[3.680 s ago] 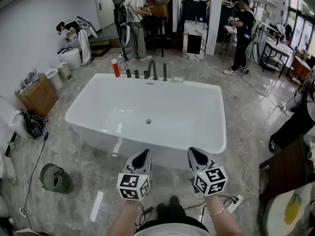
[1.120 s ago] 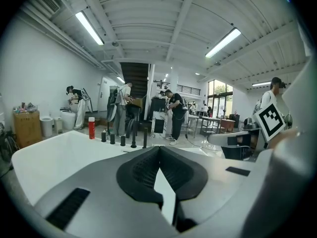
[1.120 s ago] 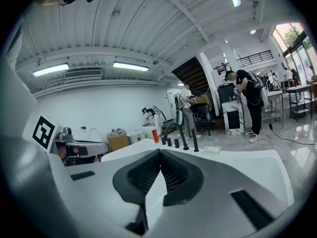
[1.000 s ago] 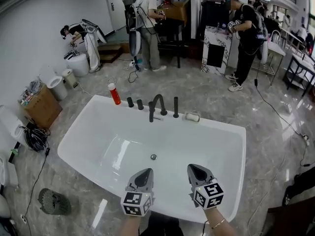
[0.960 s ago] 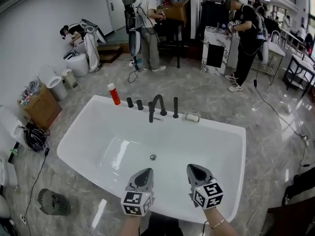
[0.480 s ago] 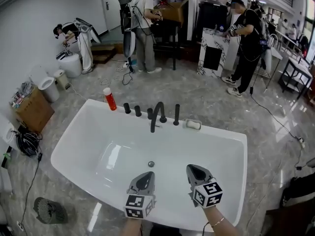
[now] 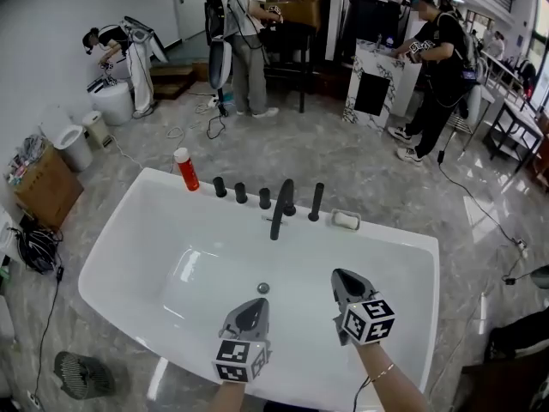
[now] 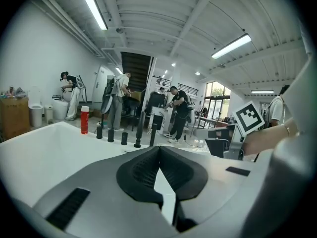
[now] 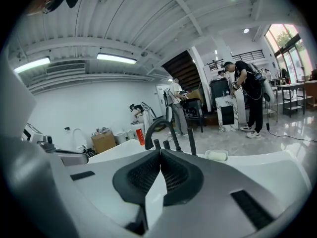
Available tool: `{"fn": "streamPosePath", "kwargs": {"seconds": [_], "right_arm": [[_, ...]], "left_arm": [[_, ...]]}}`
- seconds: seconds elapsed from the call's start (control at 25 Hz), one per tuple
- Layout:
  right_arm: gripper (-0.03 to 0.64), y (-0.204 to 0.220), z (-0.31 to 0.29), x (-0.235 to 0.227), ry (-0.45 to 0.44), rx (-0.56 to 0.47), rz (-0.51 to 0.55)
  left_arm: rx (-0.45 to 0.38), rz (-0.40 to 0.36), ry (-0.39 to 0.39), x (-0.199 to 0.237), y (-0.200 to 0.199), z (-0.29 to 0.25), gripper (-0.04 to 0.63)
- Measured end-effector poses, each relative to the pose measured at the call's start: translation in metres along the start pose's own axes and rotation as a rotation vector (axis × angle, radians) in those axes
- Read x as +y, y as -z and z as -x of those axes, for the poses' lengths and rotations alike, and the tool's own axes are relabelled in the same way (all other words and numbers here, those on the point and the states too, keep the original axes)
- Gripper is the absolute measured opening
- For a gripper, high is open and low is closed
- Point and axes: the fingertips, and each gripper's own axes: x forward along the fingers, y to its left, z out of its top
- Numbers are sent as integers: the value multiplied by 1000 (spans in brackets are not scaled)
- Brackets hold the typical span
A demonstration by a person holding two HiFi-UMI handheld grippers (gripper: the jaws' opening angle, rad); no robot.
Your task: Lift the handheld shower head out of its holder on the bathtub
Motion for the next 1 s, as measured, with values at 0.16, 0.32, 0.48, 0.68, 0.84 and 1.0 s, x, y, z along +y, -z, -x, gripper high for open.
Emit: {"fn": "streamPosePath", "kwargs": {"seconds": [0.16,0.32,0.48,0.68,0.84,1.0], "right_arm": [[8,-5,-45,-3,-1,5,29],[25,-1,-83,-14,5,23,64],[44,10,-119,-34,21,49,96],[57,17,-158,-64,39,54,107],[75,24,-194,-84,60,71,120],[87,27,-224,-93,55,73,118]], "left_arm": [[13,-27,7,24,0,-24,20],[25,-44,16,43,2,-48,20],[19,-46,4,62,4,-78,20],[9,-32,-8,72,8,-109,20],[18,-29,-10,78,19,-127,20],[36,-21,-21,87,31,-144,20]]}}
